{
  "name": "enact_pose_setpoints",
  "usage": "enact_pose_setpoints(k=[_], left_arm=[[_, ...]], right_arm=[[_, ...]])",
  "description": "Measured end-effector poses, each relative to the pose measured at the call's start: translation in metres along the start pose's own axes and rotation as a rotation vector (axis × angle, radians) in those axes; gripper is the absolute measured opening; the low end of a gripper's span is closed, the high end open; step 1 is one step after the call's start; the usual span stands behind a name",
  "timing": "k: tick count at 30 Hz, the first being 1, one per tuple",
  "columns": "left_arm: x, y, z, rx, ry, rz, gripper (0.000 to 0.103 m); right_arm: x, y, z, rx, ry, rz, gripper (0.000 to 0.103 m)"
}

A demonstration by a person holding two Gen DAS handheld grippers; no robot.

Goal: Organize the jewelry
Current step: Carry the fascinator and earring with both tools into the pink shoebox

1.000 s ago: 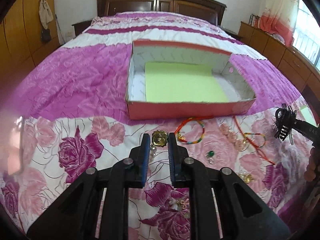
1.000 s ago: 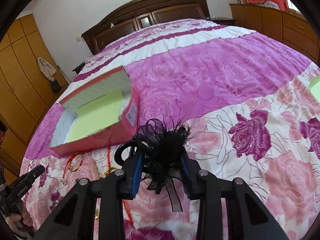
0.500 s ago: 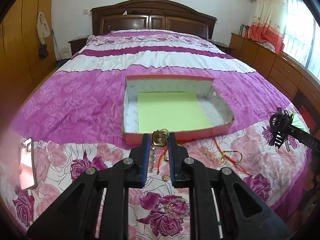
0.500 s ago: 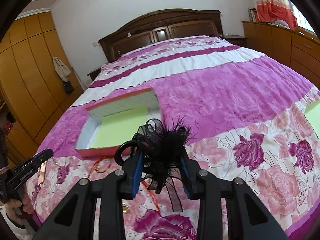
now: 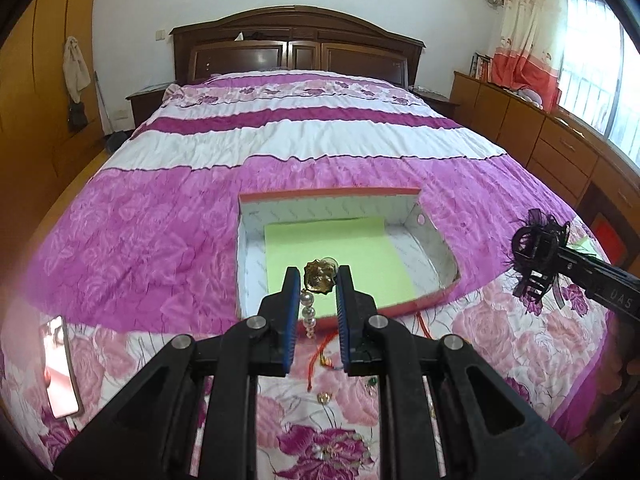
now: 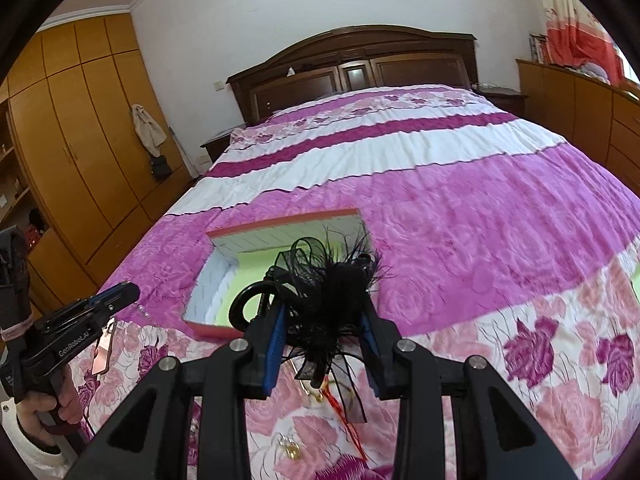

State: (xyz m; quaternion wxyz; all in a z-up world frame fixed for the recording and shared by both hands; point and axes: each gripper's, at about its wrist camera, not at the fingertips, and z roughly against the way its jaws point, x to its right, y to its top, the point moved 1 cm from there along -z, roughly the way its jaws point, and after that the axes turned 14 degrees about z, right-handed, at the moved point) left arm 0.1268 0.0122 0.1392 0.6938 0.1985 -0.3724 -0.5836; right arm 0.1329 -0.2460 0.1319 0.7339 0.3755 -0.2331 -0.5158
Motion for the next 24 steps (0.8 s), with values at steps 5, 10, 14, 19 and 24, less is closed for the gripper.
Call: enact_pose_setpoints(k=[5,10,14,19,24], left_arm=[[0.004,0.013,-0.015,-0.008,0.003,-0.018,0.01],[0.003,0.021,-0.034,-0.024,0.008,-0.016,0.01],[0.0,0.028,-0.051,-0.04,0.017,-0.011,0.01],[0.001,0.032,-0.077,-0.067,0.024,-0.01,0.01],[0.003,0.035,-0.106,-0.1,0.036,-0.016,0.01]], right_arm=[[-0.004,0.019,-0.019,-0.009,0.019,0.016,0.032],[-0.003,0.03,-0.049,-0.041,0.043,0.005,0.032],[0.0,0.036,-0.07,-0.053,0.052,-0.005,0.032],[0.004,0.043,-0.096,-0.07,0.059,-0.011,0.032],[0.009,0.048,-0.126,-0.097,0.06,-0.018,0.032]])
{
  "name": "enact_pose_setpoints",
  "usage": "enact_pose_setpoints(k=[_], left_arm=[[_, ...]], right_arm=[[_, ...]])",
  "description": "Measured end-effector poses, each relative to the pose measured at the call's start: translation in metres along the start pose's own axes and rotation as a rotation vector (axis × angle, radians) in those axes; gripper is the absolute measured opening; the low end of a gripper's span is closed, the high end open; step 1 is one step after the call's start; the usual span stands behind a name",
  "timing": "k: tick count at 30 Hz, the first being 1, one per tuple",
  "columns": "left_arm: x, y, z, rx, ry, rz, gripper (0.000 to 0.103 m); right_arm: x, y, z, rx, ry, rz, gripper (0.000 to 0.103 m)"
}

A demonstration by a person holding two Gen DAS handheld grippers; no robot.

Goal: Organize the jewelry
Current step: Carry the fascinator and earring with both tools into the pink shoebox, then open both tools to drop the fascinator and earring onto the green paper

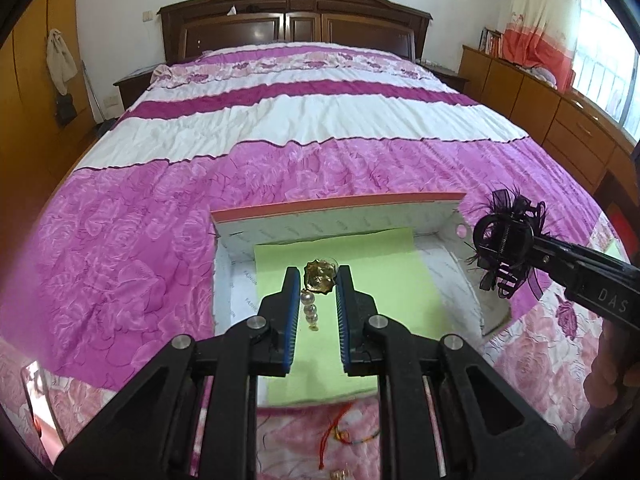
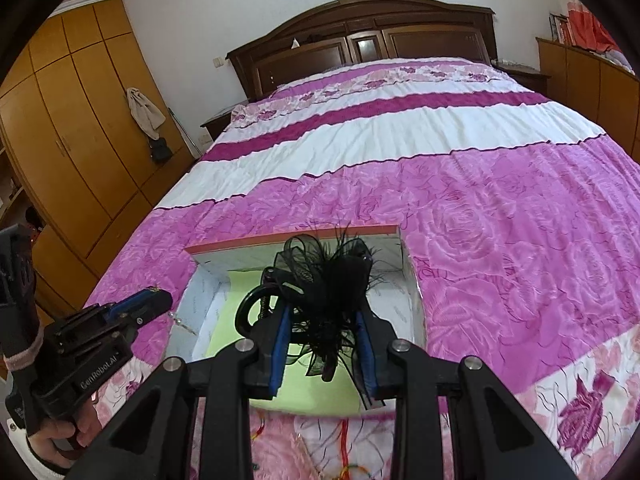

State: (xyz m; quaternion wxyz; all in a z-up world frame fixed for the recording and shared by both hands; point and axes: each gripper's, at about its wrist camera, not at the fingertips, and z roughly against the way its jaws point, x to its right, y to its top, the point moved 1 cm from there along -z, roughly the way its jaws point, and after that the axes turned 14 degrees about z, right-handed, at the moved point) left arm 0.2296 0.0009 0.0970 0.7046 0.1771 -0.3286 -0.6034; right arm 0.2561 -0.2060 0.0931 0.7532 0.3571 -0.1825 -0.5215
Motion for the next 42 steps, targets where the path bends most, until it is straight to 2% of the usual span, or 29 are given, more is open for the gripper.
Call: enact_pose_setpoints(k=[10,24,33,36,37,40,42], left_arm=[[-0.007,0.005,-0.056,-0.072,0.05,0.022,0.01],[-0.021,-0.007,-0.117,-0.166,0.103,0.054,0.01],[-0.026,-0.009,-0.122,-0.168,0.121,0.074,0.011],[-0.026,-0.01,-0.121,-0.165,0.127,0.071,0.013],[-0.025,-0.01,-0.122,-0.167,0.129,0.07,0.015],[-0.023,-0.009,-0.118,-0.167,0.125,0.066,0.023],[-0.022,-0.009,-0.113,-0.159,0.116,0.062,0.024]], right_arm=[[0.013,0.008,-0.056,-0.068,-0.007,0.001,0.032],[0.031,-0.008,-0.11,-0.155,-0.058,-0.004,0.032],[0.036,-0.009,-0.118,-0.144,-0.078,-0.011,0.035],[0.039,-0.008,-0.115,-0.134,-0.071,-0.026,0.042],[0.04,-0.008,-0.114,-0.127,-0.072,-0.031,0.048],[0.044,-0.008,-0.109,-0.113,-0.039,-0.06,0.049],[0.045,-0.007,-0.103,-0.105,-0.027,-0.075,0.051]])
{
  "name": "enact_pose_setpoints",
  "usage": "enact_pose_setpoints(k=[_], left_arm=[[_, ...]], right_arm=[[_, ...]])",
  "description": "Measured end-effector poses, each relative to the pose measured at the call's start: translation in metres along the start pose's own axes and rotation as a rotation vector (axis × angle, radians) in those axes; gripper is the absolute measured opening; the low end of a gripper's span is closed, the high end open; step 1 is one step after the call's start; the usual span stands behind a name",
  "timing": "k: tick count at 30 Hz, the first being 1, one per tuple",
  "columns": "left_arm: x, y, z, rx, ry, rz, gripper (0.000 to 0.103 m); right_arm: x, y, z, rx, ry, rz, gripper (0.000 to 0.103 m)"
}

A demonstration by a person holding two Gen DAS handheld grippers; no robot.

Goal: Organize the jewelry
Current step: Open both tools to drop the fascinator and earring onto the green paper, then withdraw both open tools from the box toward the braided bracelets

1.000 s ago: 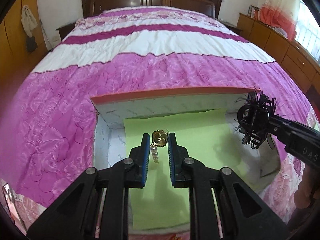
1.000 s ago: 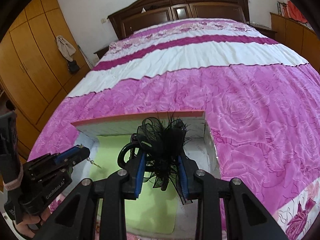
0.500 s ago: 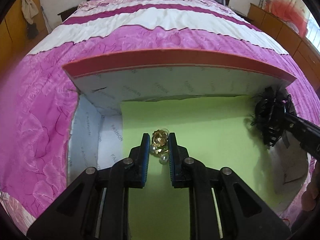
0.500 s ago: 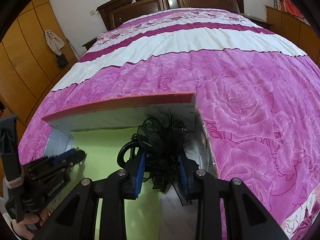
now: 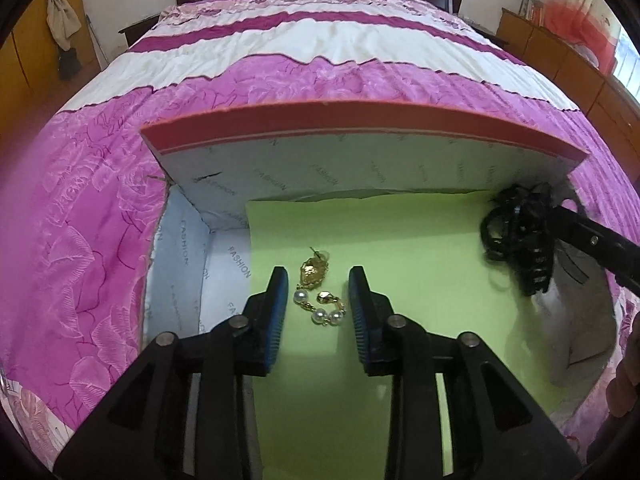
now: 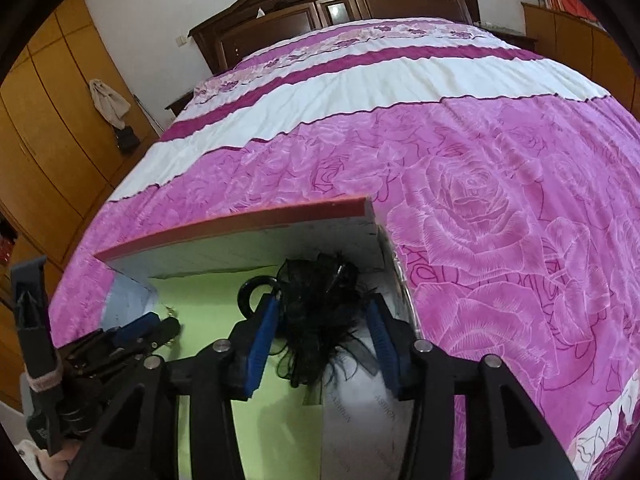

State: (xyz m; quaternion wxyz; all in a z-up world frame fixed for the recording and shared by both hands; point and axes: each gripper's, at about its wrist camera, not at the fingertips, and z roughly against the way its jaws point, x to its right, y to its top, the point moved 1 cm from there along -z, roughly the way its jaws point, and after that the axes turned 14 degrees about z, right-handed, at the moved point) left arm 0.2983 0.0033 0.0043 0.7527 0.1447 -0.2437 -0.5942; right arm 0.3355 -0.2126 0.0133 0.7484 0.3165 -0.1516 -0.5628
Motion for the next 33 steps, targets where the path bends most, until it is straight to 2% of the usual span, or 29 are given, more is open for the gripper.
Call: enact_pose_setpoints(k=[4,15,25,33], left_arm=[[0.005,-0.002,0.016,0.019,-0.016,-0.022,0.026],[0.014,-0.007,0.077,0.082,-0.064,-0.059,0.027],[0.016,-0.029,0.127,0.098,-0.107,-0.077,0.028],[0.015,-0.055,0.14,0.077,-0.103,-0.111,0.029]], right_arm=[[-0.004,0.001,0.017,0.035,-0.017,0.012,0.058],[-0.01,-0.001,0.079,0.115,-0.013,0.009,0.058],[-0.021,-0.027,0.136,0.138,-0.03,0.039,0.058],[-0.025,-0.058,0.164,0.116,-0.04,0.044,0.058]])
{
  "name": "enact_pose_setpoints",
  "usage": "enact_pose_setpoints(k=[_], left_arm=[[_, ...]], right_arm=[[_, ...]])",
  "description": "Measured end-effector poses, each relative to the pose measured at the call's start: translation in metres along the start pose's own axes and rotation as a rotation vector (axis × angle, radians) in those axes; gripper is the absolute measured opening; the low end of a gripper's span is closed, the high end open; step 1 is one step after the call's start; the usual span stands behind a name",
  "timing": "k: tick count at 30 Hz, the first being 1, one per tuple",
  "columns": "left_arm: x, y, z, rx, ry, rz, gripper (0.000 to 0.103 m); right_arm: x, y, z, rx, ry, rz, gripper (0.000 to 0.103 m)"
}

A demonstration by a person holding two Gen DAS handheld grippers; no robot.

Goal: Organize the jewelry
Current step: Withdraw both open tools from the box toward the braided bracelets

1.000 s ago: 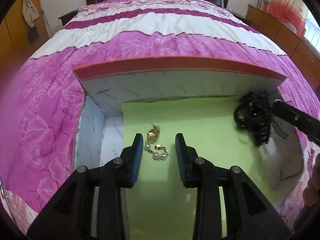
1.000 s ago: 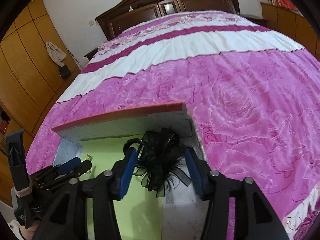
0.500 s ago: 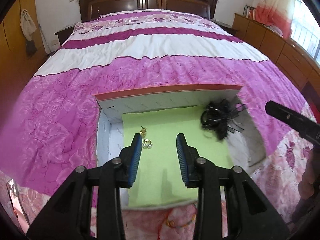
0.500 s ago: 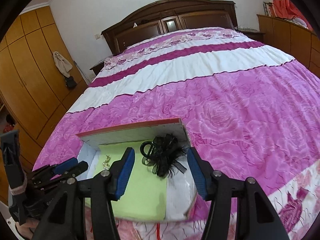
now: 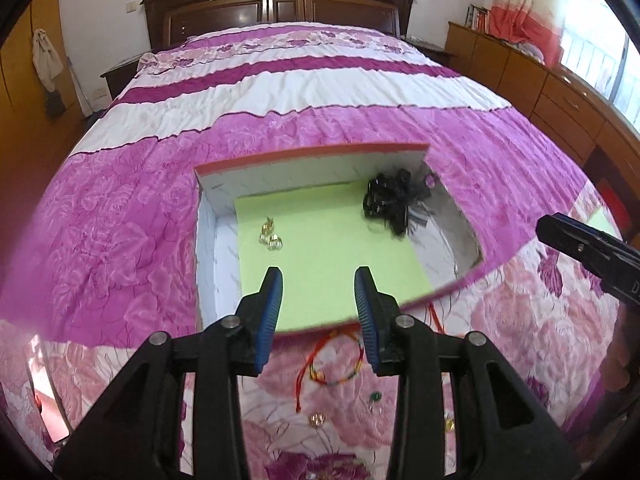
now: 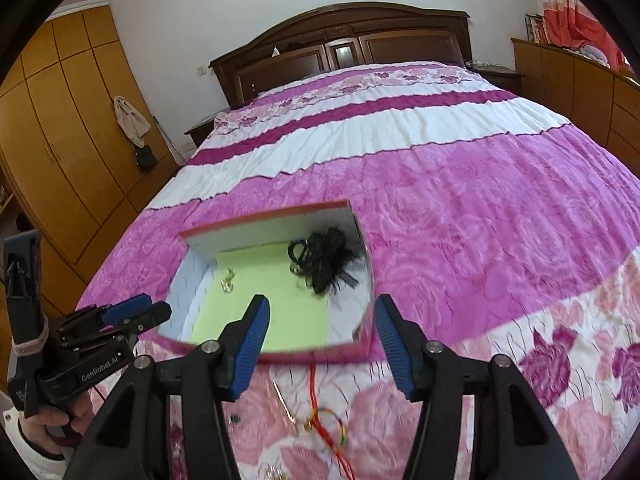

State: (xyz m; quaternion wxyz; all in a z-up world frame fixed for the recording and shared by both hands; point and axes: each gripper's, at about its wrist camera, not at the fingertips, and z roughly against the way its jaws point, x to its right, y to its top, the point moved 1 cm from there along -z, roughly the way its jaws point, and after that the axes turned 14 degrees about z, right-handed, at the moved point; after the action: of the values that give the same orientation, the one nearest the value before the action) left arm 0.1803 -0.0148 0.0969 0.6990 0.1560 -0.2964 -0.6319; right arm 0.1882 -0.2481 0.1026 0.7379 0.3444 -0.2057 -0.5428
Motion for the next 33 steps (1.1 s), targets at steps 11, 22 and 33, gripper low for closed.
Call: enact_pose_setpoints(k=[11,22,33], left_arm=[[-0.01,-0.034,-0.009,-0.083,0.003,0.03,0.029],[-0.018,-0.06,-0.044,-0.177,0.027,0.058,0.029],[-0.02,-0.07,-0.071,-0.213,0.042,0.062,0.029]], right_arm=[[0.003,-0.049,0.003,-0.089,-0.005,-0.031,0.058],[0.008,-0.092,-0.026,-0.198,0.022,-0.076,0.057],[0.01,-0.112,-0.049,-0.254,0.061,-0.096,0.049]])
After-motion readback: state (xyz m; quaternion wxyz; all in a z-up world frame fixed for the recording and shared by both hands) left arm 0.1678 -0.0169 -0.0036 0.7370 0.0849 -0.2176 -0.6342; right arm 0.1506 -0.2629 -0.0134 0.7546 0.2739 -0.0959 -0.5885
